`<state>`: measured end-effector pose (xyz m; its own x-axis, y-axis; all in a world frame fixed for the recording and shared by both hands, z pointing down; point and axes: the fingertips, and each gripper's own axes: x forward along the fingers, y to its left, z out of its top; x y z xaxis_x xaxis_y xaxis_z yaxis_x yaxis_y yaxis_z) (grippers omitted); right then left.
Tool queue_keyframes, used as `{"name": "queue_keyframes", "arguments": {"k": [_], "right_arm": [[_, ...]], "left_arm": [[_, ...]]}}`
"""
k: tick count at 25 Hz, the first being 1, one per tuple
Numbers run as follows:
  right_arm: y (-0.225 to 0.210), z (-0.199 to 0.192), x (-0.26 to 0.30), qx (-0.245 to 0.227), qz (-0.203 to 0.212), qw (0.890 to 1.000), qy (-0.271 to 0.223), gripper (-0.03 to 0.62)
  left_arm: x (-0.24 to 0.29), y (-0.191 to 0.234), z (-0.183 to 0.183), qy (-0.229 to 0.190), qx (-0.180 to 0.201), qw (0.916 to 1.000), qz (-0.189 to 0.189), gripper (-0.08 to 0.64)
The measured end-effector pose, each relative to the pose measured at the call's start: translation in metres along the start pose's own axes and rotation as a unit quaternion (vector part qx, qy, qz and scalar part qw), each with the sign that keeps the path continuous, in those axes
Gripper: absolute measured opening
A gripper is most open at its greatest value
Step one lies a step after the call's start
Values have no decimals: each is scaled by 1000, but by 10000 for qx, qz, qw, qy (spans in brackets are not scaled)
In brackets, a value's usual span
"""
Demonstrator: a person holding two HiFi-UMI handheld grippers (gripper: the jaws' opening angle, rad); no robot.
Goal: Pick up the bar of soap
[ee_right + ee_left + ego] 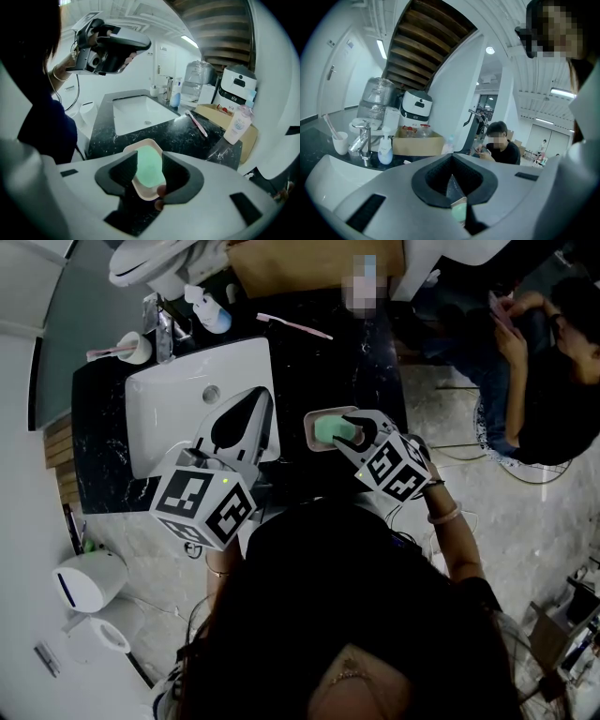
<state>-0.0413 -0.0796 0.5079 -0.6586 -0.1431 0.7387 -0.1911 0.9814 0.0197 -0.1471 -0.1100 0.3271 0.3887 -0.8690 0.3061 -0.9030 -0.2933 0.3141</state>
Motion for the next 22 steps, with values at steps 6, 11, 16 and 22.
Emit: {"name": "queue_keyframes", "arguments": {"k": [6, 11, 16, 22], "right_arm": [[2, -6, 6, -74, 122, 9998, 161, 164], [2, -11, 13, -133, 200, 9992, 304, 180], [3, -14, 17, -123, 327, 9986, 409, 202], [2, -16, 23, -233, 433, 9972, 556, 215]], "left_arm": [[0, 3, 1, 16, -23, 10000, 37, -3], [1, 5, -2, 46, -48, 10000, 25, -3], [3, 5, -1, 56, -63, 10000, -5, -3], [5, 7, -1, 55, -73, 10000, -11, -3]]}}
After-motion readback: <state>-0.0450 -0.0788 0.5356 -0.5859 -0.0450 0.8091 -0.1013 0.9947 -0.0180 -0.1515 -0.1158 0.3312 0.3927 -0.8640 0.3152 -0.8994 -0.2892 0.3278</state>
